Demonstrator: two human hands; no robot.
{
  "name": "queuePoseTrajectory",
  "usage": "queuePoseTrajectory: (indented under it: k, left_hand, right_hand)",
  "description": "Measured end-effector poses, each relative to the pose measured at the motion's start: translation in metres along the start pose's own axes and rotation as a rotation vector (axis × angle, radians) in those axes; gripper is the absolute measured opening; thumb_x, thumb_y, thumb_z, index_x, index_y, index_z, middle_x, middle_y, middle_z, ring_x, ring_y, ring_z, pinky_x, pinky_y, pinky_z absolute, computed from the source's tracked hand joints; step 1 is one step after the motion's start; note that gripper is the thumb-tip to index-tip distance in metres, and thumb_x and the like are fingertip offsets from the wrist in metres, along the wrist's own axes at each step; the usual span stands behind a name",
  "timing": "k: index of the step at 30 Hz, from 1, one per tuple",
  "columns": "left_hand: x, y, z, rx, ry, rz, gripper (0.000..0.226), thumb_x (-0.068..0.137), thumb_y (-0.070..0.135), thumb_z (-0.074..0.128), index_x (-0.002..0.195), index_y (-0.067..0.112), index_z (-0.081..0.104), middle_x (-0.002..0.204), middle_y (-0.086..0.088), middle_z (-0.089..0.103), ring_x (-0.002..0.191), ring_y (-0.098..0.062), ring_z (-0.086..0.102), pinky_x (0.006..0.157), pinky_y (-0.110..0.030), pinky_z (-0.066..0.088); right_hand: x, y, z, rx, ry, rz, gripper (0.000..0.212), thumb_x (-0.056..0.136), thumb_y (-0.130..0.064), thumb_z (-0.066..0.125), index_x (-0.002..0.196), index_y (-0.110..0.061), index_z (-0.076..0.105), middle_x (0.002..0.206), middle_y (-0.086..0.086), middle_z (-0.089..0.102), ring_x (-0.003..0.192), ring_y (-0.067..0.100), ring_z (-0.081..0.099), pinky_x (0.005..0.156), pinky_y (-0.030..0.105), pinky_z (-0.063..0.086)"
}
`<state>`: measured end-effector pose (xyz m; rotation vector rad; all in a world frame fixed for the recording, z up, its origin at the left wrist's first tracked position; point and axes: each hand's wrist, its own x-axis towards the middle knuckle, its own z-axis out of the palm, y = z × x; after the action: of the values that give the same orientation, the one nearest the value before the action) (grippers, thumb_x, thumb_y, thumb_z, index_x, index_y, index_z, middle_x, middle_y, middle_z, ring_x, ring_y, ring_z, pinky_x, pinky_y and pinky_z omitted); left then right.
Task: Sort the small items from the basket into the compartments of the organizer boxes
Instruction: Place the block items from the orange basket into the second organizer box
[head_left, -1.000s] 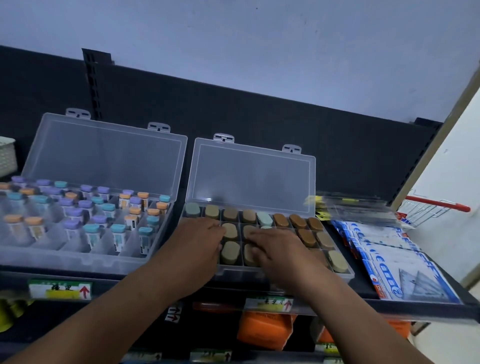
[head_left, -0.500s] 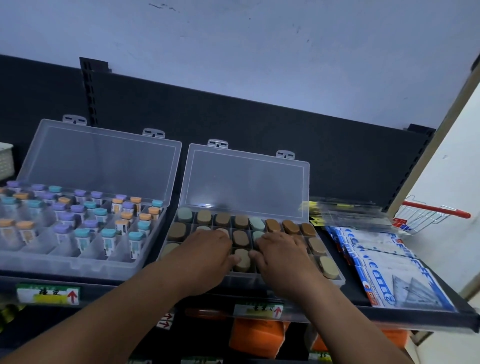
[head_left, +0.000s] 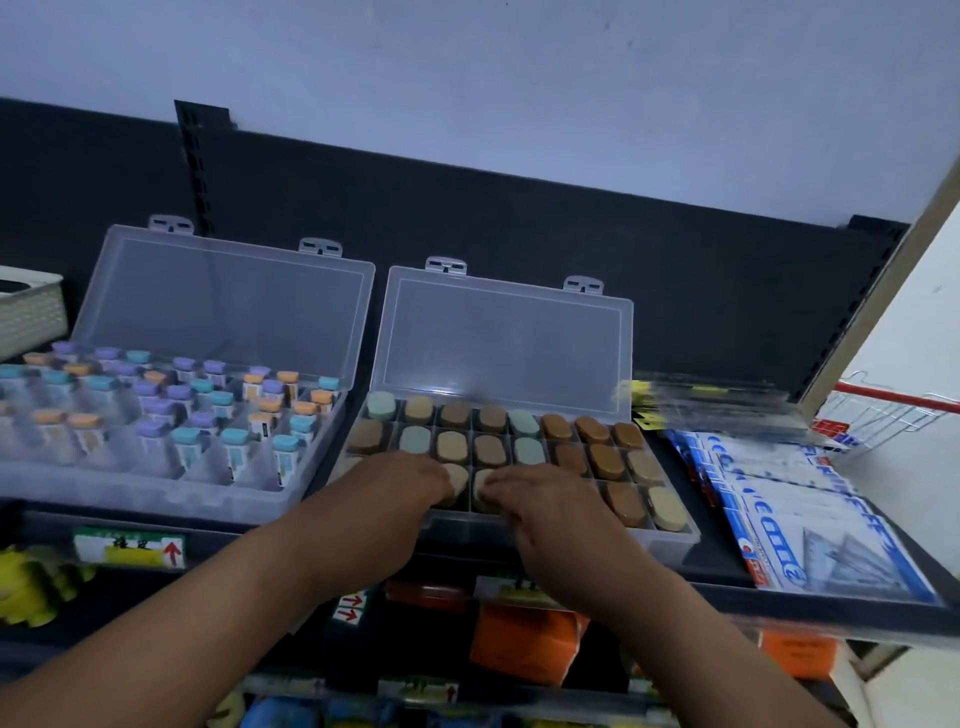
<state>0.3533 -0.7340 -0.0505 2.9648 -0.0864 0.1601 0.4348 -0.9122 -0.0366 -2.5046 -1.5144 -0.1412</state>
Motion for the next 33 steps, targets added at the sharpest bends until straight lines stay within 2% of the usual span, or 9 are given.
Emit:
queuePoseTrajectory:
  k: [3, 7, 10, 13, 15, 17, 22, 25, 33]
  left_hand:
    - [-0.001, 0.008, 0.000, 0.042, 0.009, -0.004, 0.045, 0.081, 0.003, 0.048, 0.122, 0.018, 0.060, 0.125, 0.003, 0.054, 0.116, -0.015, 0.046, 0.100, -0.030, 0.039]
    - [-0.006, 0.015, 0.000, 0.041, 0.013, -0.046, 0.046, 0.086, 0.006, 0.045, 0.129, 0.018, 0.054, 0.130, 0.003, 0.048, 0.118, -0.015, 0.040, 0.103, -0.028, 0.035]
    - [-0.008, 0.019, -0.003, 0.014, 0.064, -0.080, 0.041, 0.089, 0.012, 0.045, 0.127, 0.021, 0.055, 0.129, 0.004, 0.050, 0.117, -0.014, 0.040, 0.103, -0.029, 0.035]
    - [-0.014, 0.025, -0.011, -0.023, 0.138, -0.135, 0.046, 0.096, 0.027, 0.046, 0.141, 0.025, 0.041, 0.145, 0.008, 0.038, 0.133, -0.011, 0.029, 0.112, -0.024, 0.018]
    - [-0.020, 0.024, -0.015, -0.039, 0.176, -0.205, 0.057, 0.096, 0.037, 0.048, 0.148, 0.026, 0.029, 0.154, 0.011, 0.026, 0.141, -0.008, 0.017, 0.112, -0.020, 0.009]
    - [-0.027, 0.020, -0.016, -0.037, 0.222, -0.248, 0.064, 0.093, 0.043, 0.052, 0.150, 0.025, 0.026, 0.156, 0.009, 0.022, 0.143, -0.007, 0.014, 0.111, -0.017, 0.005]
    - [-0.051, 0.009, -0.019, 0.006, 0.241, -0.358, 0.071, 0.091, 0.051, 0.049, 0.151, 0.024, 0.022, 0.157, 0.006, 0.021, 0.143, -0.010, 0.016, 0.116, -0.024, 0.009]
    - [-0.074, 0.001, -0.021, 0.027, 0.263, -0.405, 0.071, 0.091, 0.053, 0.047, 0.150, 0.024, 0.023, 0.157, 0.006, 0.023, 0.143, -0.012, 0.018, 0.117, -0.027, 0.013]
    - [-0.163, -0.048, -0.051, 0.070, 0.278, -0.463, 0.072, 0.092, 0.058, 0.043, 0.151, 0.024, 0.021, 0.157, 0.005, 0.020, 0.144, -0.011, 0.015, 0.114, -0.023, 0.010]
  right_hand:
    - [-0.001, 0.001, -0.004, -0.023, -0.027, -0.007, 0.041, 0.093, -0.008, 0.046, 0.131, -0.019, 0.058, 0.137, -0.002, 0.055, 0.125, 0.015, 0.047, 0.106, 0.025, 0.031]
    - [-0.002, -0.001, -0.006, -0.011, -0.053, 0.020, 0.040, 0.094, -0.010, 0.045, 0.131, -0.020, 0.056, 0.137, -0.002, 0.054, 0.125, 0.015, 0.045, 0.108, 0.027, 0.033]
    - [-0.002, 0.001, -0.005, 0.013, -0.023, 0.036, 0.036, 0.099, -0.018, 0.043, 0.132, -0.021, 0.056, 0.136, -0.003, 0.054, 0.123, 0.014, 0.045, 0.108, 0.028, 0.034]
    - [-0.003, 0.004, -0.007, 0.044, 0.026, 0.048, 0.040, 0.101, -0.032, 0.040, 0.140, -0.025, 0.046, 0.144, -0.006, 0.047, 0.130, 0.011, 0.039, 0.111, 0.027, 0.029]
    - [-0.001, 0.005, -0.008, 0.048, 0.025, 0.044, 0.046, 0.101, -0.037, 0.040, 0.146, -0.027, 0.038, 0.151, -0.007, 0.039, 0.137, 0.010, 0.031, 0.115, 0.028, 0.023]
    - [0.003, 0.004, -0.008, 0.060, 0.005, 0.036, 0.051, 0.100, -0.041, 0.040, 0.149, -0.027, 0.031, 0.155, -0.008, 0.031, 0.142, 0.009, 0.024, 0.117, 0.029, 0.019]
    - [0.018, -0.011, 0.001, 0.086, -0.001, -0.022, 0.055, 0.100, -0.043, 0.038, 0.151, -0.026, 0.026, 0.158, -0.007, 0.023, 0.144, 0.009, 0.018, 0.116, 0.023, 0.010]
    - [0.019, -0.031, 0.008, 0.111, -0.009, -0.043, 0.057, 0.100, -0.046, 0.038, 0.151, -0.026, 0.026, 0.159, -0.007, 0.022, 0.144, 0.010, 0.016, 0.117, 0.025, 0.009]
    - [0.037, -0.130, 0.016, 0.099, -0.002, -0.074, 0.058, 0.099, -0.048, 0.038, 0.151, -0.026, 0.027, 0.159, -0.007, 0.022, 0.145, 0.011, 0.017, 0.116, 0.025, 0.010]
